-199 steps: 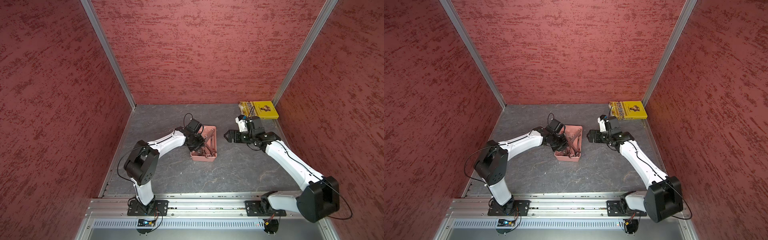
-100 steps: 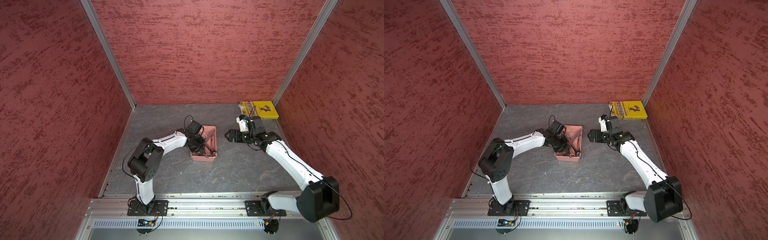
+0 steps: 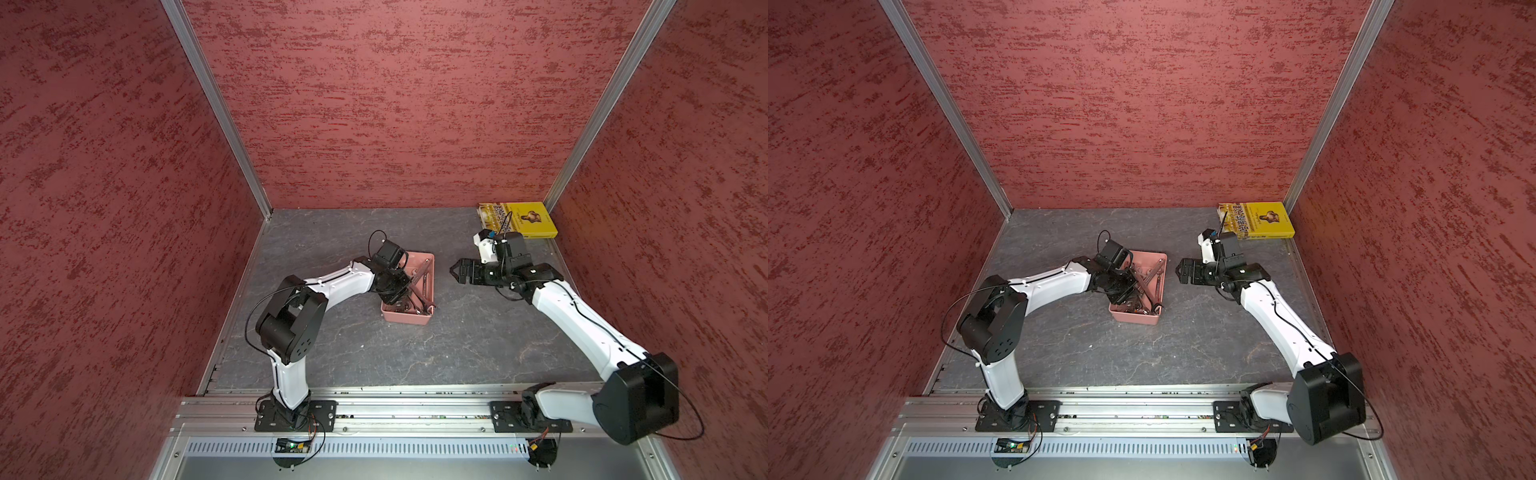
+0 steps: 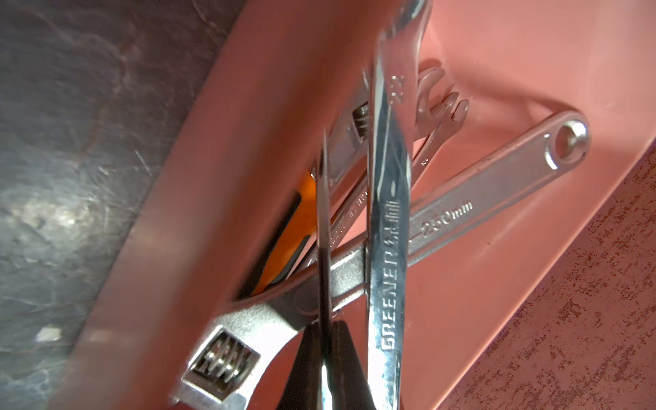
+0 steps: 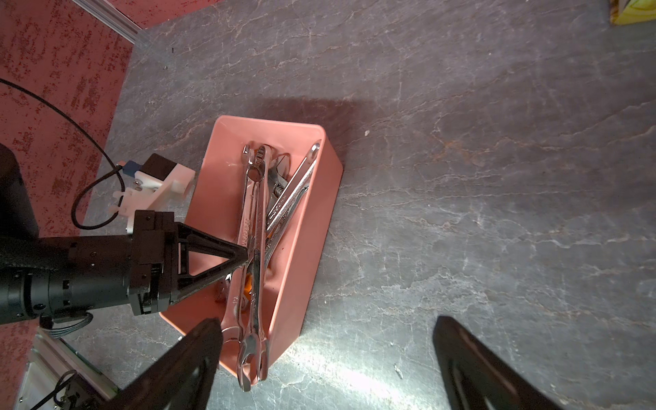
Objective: Take out the wrench from the storage box
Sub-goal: Pick up the wrench from the storage box, then place the wrench at the center of the board.
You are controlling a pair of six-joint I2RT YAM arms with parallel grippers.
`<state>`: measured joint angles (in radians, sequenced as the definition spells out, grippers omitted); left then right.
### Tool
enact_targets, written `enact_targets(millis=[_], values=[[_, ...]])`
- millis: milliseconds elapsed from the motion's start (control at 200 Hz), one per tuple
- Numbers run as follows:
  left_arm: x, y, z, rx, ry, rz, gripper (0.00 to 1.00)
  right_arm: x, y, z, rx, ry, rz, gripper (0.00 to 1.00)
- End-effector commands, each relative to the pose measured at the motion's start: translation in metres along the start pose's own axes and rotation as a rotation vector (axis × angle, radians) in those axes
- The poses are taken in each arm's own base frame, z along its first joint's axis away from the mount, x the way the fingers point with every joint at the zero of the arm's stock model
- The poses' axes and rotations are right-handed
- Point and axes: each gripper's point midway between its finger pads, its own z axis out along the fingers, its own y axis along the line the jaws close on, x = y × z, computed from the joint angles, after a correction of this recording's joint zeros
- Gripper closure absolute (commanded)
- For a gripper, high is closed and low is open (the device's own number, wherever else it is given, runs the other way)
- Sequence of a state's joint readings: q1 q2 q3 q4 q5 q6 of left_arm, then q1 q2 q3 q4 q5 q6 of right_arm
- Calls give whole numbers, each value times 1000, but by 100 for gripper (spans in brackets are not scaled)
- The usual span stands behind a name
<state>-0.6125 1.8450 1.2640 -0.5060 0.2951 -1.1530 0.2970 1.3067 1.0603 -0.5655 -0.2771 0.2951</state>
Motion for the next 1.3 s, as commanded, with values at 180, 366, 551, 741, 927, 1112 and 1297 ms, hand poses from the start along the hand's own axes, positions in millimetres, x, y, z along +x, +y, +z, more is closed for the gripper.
enact_targets(millis=[180, 366, 551, 741, 927, 1112, 1297], values=[[5, -33, -69, 47, -74, 120, 100, -23, 31, -21, -136, -71, -46, 2], [-4, -40, -108, 58, -145, 214, 100, -21, 51, -21, -224, -60, -28, 2], [-18, -35, -128, 102, -143, 277, 100, -16, 60, -14, -240, -43, -32, 1], [-36, -11, -134, 90, -168, 362, 100, -14, 66, -10, -249, -39, -34, 2], [-60, 26, -118, 74, -188, 510, 100, -13, 69, -6, -253, -31, -41, 2], [-75, 53, -90, 24, -137, 612, 100, -13, 67, -7, -235, -26, -50, 2], [-81, 76, -56, -1, -84, 616, 100, -11, 63, -8, -215, -24, -43, 2]])
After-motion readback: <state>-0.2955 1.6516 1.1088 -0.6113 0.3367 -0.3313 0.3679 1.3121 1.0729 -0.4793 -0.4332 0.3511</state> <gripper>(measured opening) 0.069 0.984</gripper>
